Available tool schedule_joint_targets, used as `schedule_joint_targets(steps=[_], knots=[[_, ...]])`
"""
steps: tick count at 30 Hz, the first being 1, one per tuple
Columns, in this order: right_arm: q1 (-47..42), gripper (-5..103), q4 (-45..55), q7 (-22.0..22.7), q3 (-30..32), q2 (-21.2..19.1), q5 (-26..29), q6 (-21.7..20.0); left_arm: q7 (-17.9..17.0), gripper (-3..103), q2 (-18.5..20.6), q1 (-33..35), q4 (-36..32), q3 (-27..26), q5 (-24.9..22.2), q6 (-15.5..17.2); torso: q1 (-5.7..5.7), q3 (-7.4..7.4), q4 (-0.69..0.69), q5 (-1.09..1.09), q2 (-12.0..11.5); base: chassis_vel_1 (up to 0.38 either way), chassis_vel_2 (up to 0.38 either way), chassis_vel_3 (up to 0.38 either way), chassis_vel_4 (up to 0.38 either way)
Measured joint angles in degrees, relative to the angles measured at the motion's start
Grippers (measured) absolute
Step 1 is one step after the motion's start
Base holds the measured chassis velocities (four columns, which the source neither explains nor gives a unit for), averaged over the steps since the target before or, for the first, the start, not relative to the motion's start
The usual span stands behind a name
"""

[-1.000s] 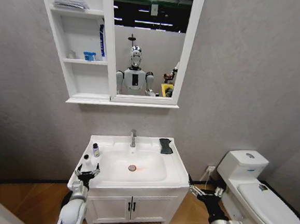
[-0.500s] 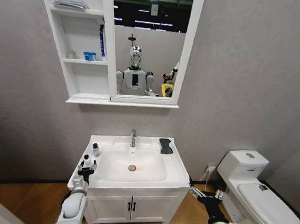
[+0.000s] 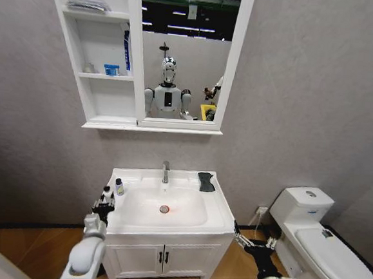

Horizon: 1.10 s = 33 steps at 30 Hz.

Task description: Move facial cleanser and shampoo from washbasin to cabinet, then wipe washbasin with towel.

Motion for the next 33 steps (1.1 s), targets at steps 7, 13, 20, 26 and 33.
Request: schedule_joint_targets(steps=[7, 13, 20, 26, 33], knots=[[-0.4, 100, 0.0, 0.9, 0.5, 0.8, -0.4, 0.5, -10.0, 34, 20.3, -19.2, -2.4, 3.4, -27.1, 12.4, 0.01, 0.0, -0.02, 0.03, 0.0, 0.0, 0.0, 0.0, 0.0], [-0.5, 100, 0.4, 1.2, 0.6, 1.1, -0.7, 0.2, -11.1, 34, 28.4, -39.6, 5.9, 11.0, -36.6, 15.0, 0.01, 0.01, 0.0, -0.02, 0.0, 0.0, 0.0, 0.0, 0.0], [-0.3, 100, 0.7, 2.1, 1.5, 1.2, -0.8, -0.6, -0.8, 34, 24.1, -68.3, 30.5, 29.4, -33.0, 14.2, 0.01, 0.01, -0.01, 0.04, 0.0, 0.0, 0.0, 0.0, 0.0], [-0.2, 100, 1.1, 2.4, 2.1, 1.4, -0.5, -0.9, 3.5, 34, 16.6, -73.1, 42.9, 32.4, -26.1, 12.0, 0.02, 0.02, -0.02, 0.01, 0.0, 0.0, 0.0, 0.0, 0.0], [-0.2, 100, 0.8, 2.8, 3.1, 1.0, 0.0, -0.5, 4.2, 34, 10.9, -74.8, 51.0, 32.4, -21.0, 9.4, 0.02, 0.01, -0.02, 0.01, 0.0, 0.0, 0.0, 0.0, 0.0]])
